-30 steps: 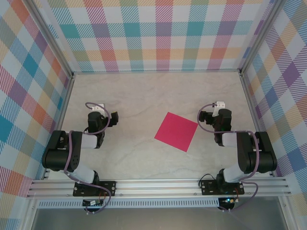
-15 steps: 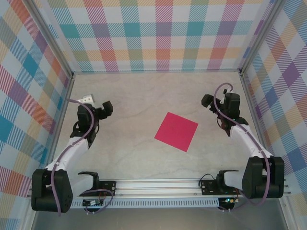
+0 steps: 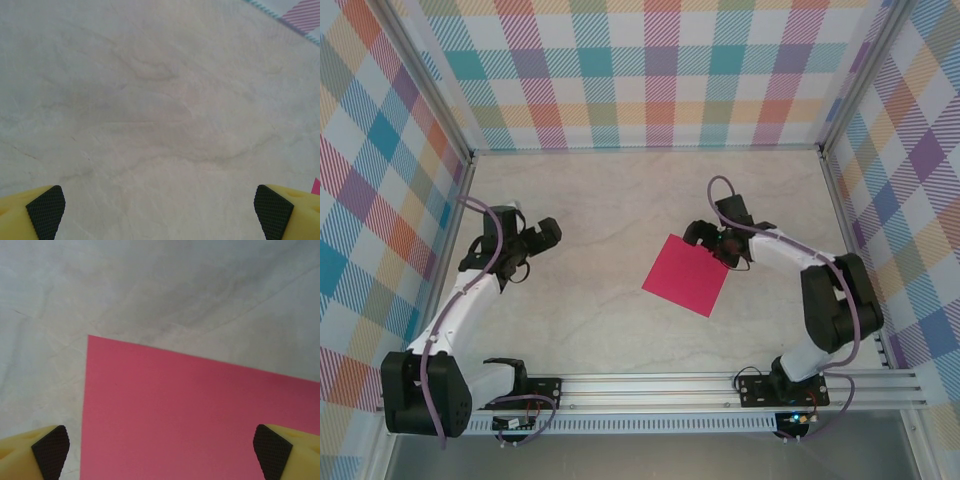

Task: Fold a paper plane with a square sheet of paper (pick it up from the middle)
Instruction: Move the paper to the center of the table.

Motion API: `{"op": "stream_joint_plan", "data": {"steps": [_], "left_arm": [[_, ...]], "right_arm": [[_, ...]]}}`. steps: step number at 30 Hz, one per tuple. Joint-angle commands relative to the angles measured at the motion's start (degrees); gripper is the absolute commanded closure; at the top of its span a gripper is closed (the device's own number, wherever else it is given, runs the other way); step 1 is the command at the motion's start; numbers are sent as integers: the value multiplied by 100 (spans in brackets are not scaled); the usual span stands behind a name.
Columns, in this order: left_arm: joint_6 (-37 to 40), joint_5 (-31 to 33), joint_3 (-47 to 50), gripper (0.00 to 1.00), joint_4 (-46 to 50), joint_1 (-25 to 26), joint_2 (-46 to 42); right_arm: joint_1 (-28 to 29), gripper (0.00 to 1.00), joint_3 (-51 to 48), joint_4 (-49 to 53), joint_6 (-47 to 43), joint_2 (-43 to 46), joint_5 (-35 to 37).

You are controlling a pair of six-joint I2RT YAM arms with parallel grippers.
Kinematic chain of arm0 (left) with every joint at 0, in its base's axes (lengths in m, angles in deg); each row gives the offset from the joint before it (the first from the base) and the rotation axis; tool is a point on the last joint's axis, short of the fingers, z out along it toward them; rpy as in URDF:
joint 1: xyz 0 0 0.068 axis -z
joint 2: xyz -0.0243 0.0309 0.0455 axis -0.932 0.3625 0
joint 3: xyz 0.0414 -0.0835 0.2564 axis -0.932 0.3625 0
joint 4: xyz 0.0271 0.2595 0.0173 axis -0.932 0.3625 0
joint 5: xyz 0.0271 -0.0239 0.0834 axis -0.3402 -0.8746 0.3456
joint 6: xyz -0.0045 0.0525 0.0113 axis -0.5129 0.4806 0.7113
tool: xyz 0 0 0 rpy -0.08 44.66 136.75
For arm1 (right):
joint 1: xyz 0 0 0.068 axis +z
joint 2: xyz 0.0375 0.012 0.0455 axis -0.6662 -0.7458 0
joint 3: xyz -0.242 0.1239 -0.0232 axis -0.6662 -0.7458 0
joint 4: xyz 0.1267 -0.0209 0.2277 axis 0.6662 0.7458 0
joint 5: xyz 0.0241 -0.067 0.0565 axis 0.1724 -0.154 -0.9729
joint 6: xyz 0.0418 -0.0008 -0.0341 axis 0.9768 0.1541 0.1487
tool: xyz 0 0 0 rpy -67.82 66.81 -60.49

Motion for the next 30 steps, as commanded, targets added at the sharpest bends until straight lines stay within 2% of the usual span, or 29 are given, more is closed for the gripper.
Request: {"op": "stream_joint_plan", "data": {"steps": [1, 9, 14, 16, 19, 26, 30], "left_arm": [[-91, -217, -206, 0, 234, 36, 100], [-69, -264, -189, 0, 199, 45, 230], [-74, -236, -191, 0, 200, 46, 270], [-80, -255, -177, 0, 185, 39, 283], [-119, -362, -172, 0, 164, 59, 356], [-171, -433, -267, 0, 294, 91, 433], [-144, -435, -270, 0, 315, 93, 433]], "right_arm": [[204, 4, 336, 360, 303, -408, 139], [508, 4, 977, 529, 30, -1326, 252], [725, 5, 1670, 736, -1009, -2102, -417], [838, 7, 1873, 718, -1483, -2317, -923], [1065, 7, 2148, 854, -1945, -2481, -1280], [1160, 4, 2653, 1597, -1897, -1904, -407], [1265, 0, 2746, 2609, -2753, -1754, -156]]}}
